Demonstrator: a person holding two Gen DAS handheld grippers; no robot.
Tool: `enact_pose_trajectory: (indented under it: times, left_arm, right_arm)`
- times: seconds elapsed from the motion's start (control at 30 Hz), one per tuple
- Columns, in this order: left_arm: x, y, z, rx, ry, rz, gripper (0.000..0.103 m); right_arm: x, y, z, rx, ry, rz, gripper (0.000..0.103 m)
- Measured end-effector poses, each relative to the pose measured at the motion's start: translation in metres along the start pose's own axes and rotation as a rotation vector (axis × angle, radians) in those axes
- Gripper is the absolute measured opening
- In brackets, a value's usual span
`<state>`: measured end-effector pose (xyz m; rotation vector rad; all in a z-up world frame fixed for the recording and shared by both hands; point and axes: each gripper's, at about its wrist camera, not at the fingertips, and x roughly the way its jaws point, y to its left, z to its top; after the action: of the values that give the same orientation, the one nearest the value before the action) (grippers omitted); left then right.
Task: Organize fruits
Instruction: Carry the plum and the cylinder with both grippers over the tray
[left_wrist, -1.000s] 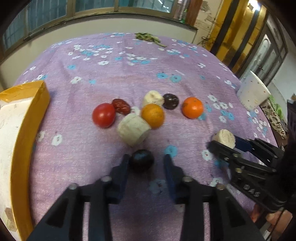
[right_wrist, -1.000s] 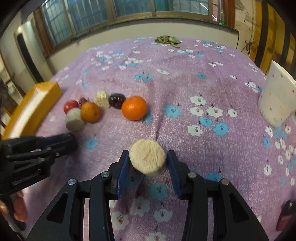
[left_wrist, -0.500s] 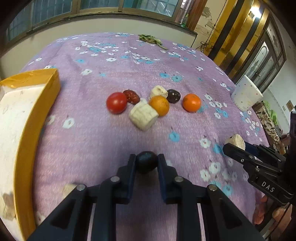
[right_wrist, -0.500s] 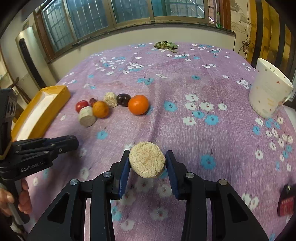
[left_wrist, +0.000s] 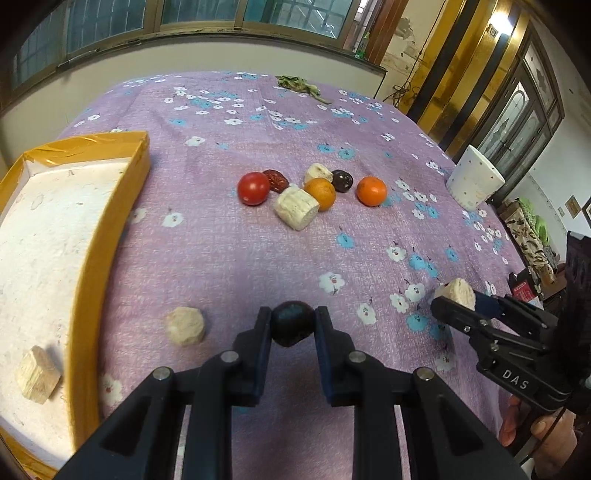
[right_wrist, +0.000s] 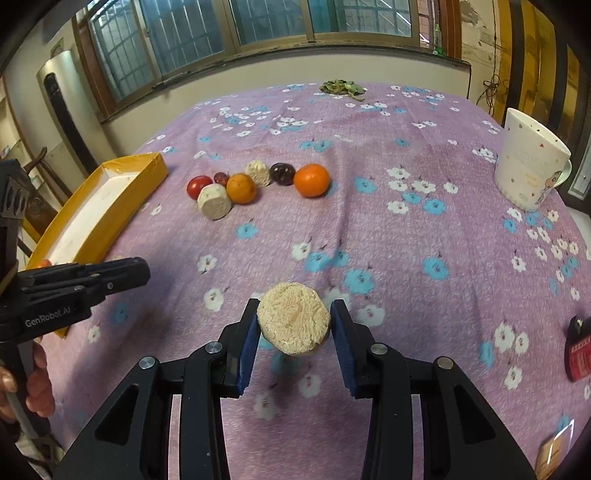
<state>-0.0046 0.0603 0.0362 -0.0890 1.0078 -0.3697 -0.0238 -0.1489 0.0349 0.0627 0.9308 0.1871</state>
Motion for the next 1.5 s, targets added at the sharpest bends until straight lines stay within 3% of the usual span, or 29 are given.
enact_pose_trajectory:
  times: [0.2, 0.67, 1.17, 1.5]
  left_arm:
    - [-0.014, 0.019, -0.001, -0.029, -0.020, -0.007, 0.025]
    - [-0.054, 0.089, 0.005, -0.114, -0.083, 0.044, 0.025]
    - [-0.082, 0.200, 0.000, -0.260, -0.101, 0.178, 0.025]
    - [-0.077, 0.246, -0.006, -0.286, -0.068, 0.236, 0.025]
  right_arm:
    - [0.000, 0.027, 0.005, -0.034, -0.007, 0.010, 0.037]
    - [0.022, 0.123, 0.038, -0.160, 0.009, 0.129, 0.036]
    - [0.061, 0.247, 0.066, -0.344, 0.042, 0.280, 0.036]
    - [0.101, 0.289, 0.065, -0.380, 0.114, 0.287, 0.036]
